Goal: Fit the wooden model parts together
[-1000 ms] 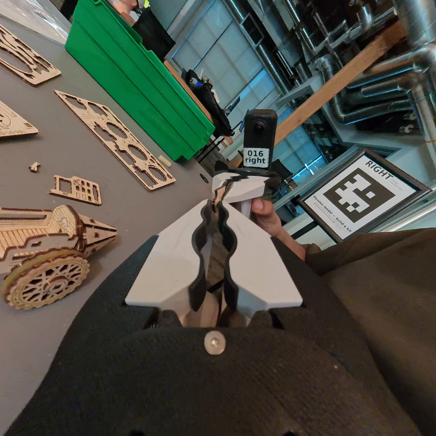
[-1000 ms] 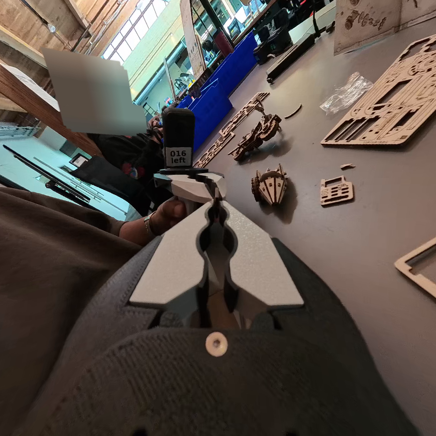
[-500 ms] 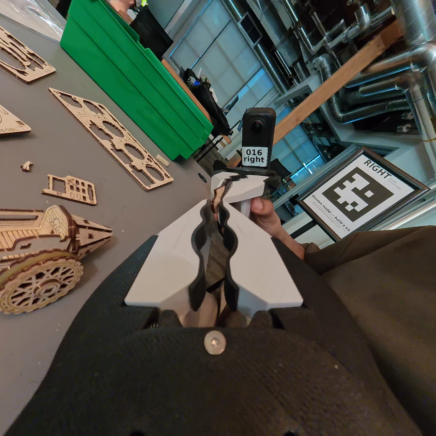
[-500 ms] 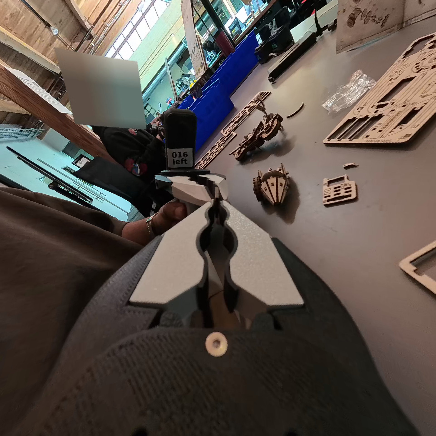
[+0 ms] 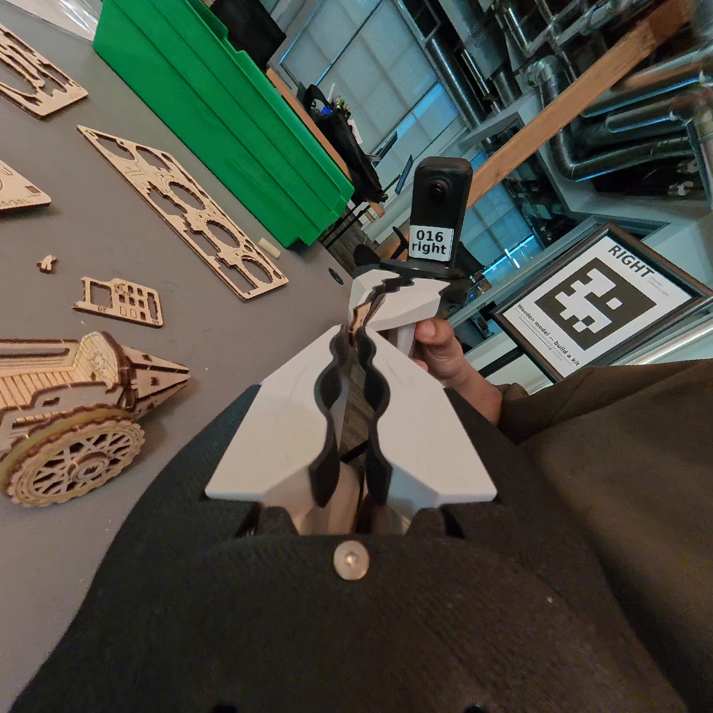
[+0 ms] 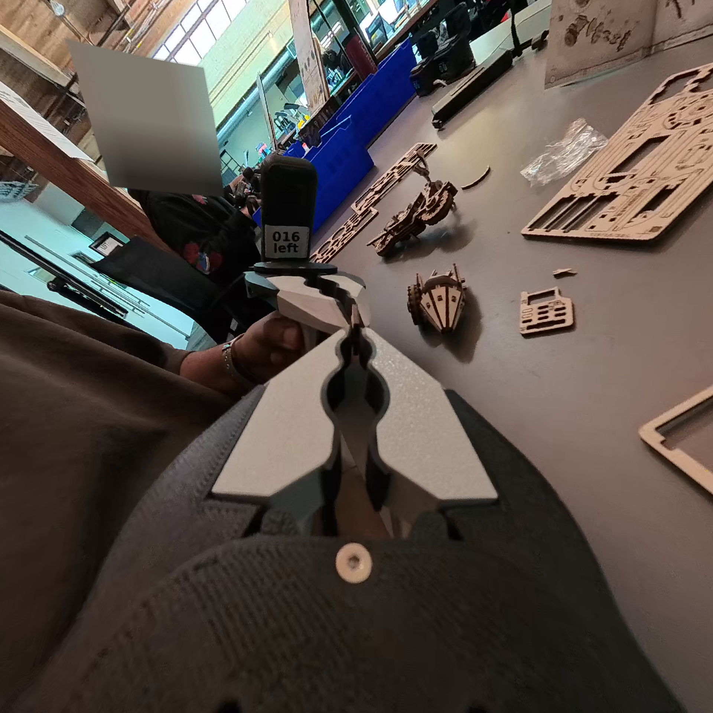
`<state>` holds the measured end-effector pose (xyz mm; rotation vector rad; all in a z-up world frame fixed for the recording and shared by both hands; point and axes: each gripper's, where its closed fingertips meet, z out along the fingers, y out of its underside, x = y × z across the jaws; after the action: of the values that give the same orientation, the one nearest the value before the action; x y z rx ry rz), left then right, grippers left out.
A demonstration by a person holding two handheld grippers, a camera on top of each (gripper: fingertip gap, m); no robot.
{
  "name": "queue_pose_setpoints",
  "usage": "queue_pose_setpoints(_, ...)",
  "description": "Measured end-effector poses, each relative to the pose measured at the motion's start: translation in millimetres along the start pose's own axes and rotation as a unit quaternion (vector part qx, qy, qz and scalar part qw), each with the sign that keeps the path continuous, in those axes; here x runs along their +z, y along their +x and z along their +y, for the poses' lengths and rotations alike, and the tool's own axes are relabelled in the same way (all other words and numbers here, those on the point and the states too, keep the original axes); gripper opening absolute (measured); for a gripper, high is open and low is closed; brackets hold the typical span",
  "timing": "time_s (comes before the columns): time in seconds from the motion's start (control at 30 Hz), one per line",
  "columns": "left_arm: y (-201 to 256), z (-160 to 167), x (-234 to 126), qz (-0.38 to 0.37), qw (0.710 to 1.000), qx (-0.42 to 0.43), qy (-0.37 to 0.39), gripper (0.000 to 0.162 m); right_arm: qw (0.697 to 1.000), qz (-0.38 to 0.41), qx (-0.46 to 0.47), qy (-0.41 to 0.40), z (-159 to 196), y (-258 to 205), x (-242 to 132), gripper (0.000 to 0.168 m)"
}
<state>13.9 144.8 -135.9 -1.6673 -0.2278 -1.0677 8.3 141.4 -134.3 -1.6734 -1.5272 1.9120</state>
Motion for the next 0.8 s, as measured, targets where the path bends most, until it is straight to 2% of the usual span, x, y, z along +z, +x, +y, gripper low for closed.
queue_pose_setpoints(0.33,1.2,-2.7,1.0,-0.001,1.000,0.010,0.020,0.002,1.000,0.003,-0.005,0.002,-2.1,-0.3,-0.9,0.000)
queue_pose_setpoints(0.57,0.9,-3.9,0.3,-0.018,0.998,0.051,0.017,0.003,1.000,-0.004,0.012,-0.002,-0.1,0.2,-0.7,0.000)
queue_pose_setpoints(0.8,-0.8,-1.1,-0.3,-0.039,0.995,0.097,0.003,0.003,1.000,0.013,-0.013,-0.018,4.0,0.6,0.5,0.000)
